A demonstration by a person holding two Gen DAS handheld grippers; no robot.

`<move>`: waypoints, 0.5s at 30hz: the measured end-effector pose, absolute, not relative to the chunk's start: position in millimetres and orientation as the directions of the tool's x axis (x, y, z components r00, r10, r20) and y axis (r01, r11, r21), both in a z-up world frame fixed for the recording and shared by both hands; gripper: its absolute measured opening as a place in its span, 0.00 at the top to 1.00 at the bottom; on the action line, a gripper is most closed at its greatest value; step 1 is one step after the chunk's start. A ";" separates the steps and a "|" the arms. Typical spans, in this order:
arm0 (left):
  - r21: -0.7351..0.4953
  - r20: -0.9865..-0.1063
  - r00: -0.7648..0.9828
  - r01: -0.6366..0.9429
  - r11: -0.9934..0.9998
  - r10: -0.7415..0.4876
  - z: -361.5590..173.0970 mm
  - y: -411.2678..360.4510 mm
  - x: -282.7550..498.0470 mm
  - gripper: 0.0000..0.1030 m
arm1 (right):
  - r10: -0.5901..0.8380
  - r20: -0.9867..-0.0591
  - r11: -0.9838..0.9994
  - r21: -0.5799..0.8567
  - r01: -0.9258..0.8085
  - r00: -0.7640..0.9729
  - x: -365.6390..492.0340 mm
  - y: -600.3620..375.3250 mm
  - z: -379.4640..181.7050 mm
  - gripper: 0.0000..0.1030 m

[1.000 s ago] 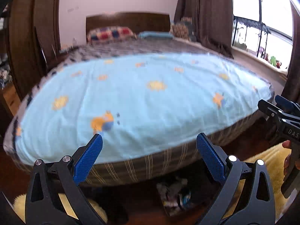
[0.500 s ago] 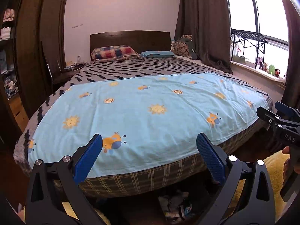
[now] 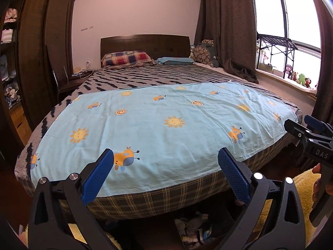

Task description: Collect trash

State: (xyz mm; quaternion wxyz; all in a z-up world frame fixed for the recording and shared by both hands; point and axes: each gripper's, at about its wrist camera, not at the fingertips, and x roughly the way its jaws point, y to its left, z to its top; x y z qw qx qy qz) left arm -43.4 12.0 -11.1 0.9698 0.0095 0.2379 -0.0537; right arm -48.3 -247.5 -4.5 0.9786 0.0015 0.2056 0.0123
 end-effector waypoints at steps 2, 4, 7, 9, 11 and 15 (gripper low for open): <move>-0.008 -0.461 0.882 0.108 0.994 -0.100 -10.8 11.7 -44.0 0.08 | 0.027 -0.400 1.000 0.012 -0.024 0.916 -49.1 -247.5 -3.8 0.03; -0.008 -0.461 0.882 0.108 0.994 -0.099 -10.9 11.6 -44.0 0.08 | 0.029 -0.399 1.000 0.018 -0.024 0.917 -49.9 -248.3 -3.4 0.03; -0.006 -0.462 0.881 0.108 0.994 -0.098 -10.9 11.2 -44.2 0.08 | 0.030 -0.400 1.000 0.020 -0.024 0.916 -49.5 -248.7 -3.4 0.03; -0.004 -0.461 0.882 0.106 0.994 -0.096 -10.4 10.7 -44.5 0.08 | 0.030 -0.401 1.000 0.021 -0.023 0.916 -49.0 -248.7 -3.6 0.03; -0.002 -0.458 0.884 0.101 0.995 -0.091 -9.8 10.7 -44.9 0.08 | 0.032 -0.400 0.999 0.023 -0.025 0.916 -48.8 -248.5 -3.5 0.03; -0.005 -0.459 0.884 0.102 0.995 -0.093 -9.3 10.3 -45.0 0.08 | 0.038 -0.400 0.999 0.026 -0.030 0.916 -49.0 -248.0 -3.6 0.03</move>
